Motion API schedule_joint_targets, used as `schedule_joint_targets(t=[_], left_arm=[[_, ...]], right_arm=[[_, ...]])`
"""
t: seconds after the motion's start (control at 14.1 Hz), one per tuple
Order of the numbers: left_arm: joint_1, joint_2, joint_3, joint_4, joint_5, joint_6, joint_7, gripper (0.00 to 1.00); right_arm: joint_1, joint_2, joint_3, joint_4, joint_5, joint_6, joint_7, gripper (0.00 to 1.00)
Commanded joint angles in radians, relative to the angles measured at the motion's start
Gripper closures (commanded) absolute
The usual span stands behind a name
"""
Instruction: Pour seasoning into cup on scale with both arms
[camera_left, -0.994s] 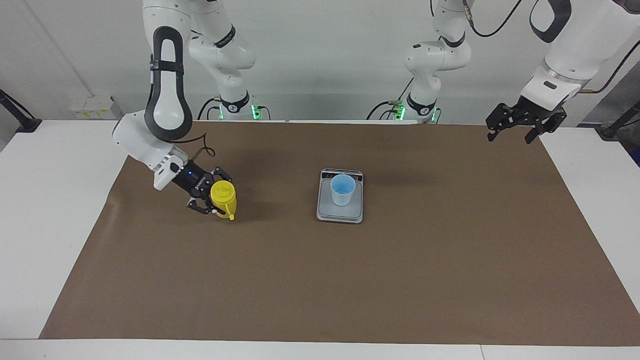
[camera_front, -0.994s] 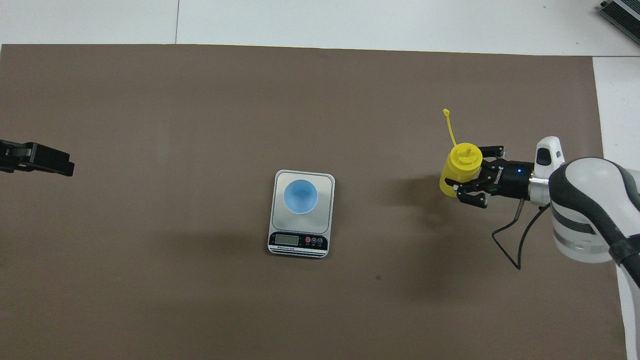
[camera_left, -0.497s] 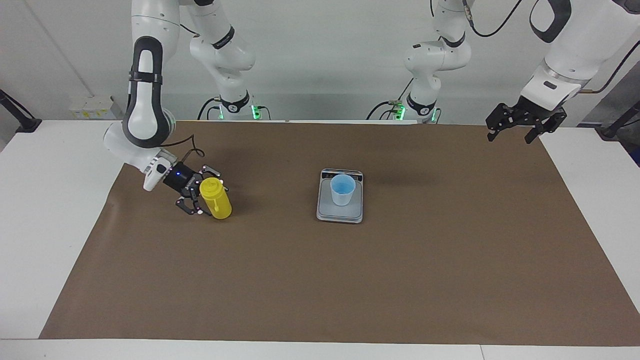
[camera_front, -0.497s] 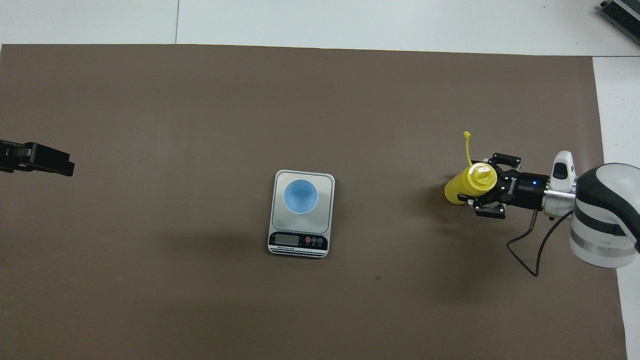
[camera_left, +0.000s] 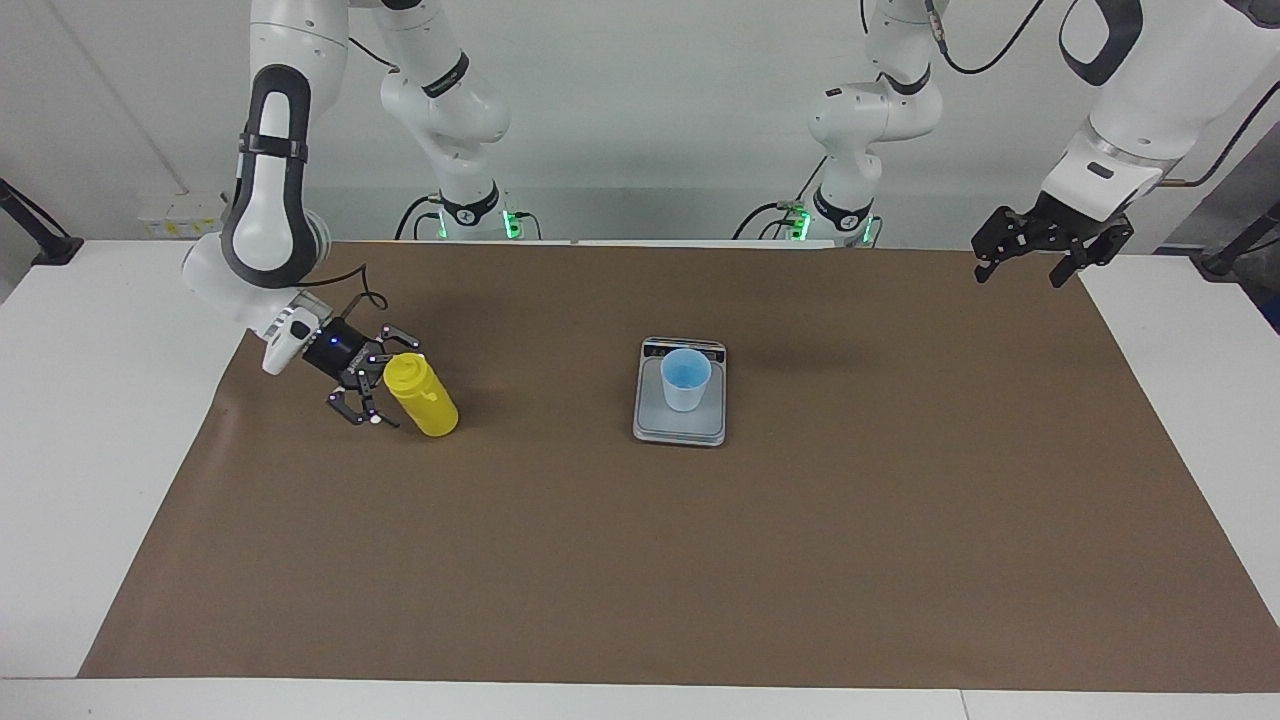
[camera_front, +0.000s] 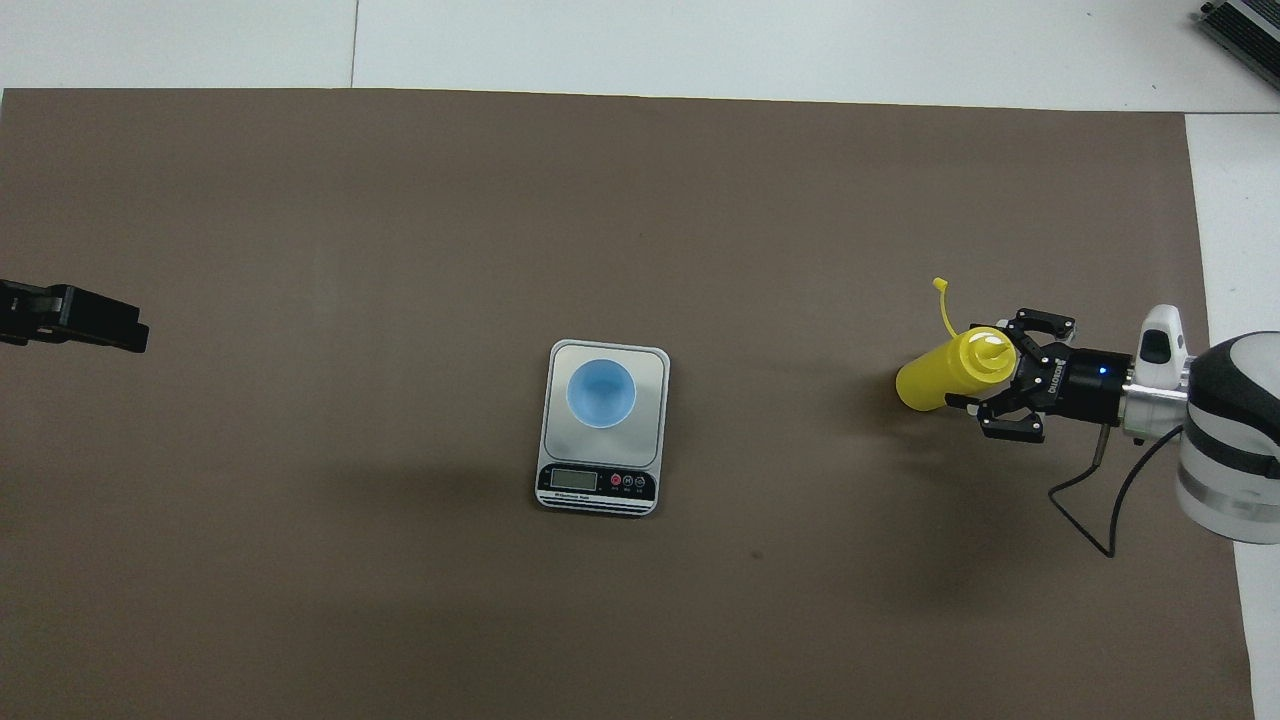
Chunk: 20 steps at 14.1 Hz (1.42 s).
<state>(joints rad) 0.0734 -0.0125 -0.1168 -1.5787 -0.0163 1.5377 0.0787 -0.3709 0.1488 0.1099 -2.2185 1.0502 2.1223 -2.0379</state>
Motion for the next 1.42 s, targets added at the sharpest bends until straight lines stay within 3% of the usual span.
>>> schedule_joint_targets(t=[0.0, 0.21, 0.57, 0.92, 1.35], left_arm=[[0.012, -0.029, -0.007, -0.034, 0.016, 0.01, -0.007, 0.0], [0.012, -0.029, -0.007, -0.035, 0.016, 0.01, -0.007, 0.0], [0.012, -0.029, -0.007, -0.035, 0.016, 0.01, -0.007, 0.0], [0.012, -0.029, -0.007, -0.034, 0.016, 0.01, -0.007, 0.0], [0.012, -0.029, -0.007, -0.035, 0.016, 0.01, -0.007, 0.0]], right_arm=[[-0.01, -0.029, 0.004, 0.046, -0.123, -0.005, -0.001, 0.0], [-0.01, -0.054, 0.002, 0.114, -0.302, -0.005, 0.048, 0.0], [0.009, -0.155, 0.007, 0.123, -0.573, -0.015, 0.236, 0.0], [0.093, -0.25, 0.019, 0.135, -0.664, -0.054, 0.635, 0.0], [0.262, -0.239, 0.022, 0.324, -0.876, -0.197, 1.319, 0.0]])
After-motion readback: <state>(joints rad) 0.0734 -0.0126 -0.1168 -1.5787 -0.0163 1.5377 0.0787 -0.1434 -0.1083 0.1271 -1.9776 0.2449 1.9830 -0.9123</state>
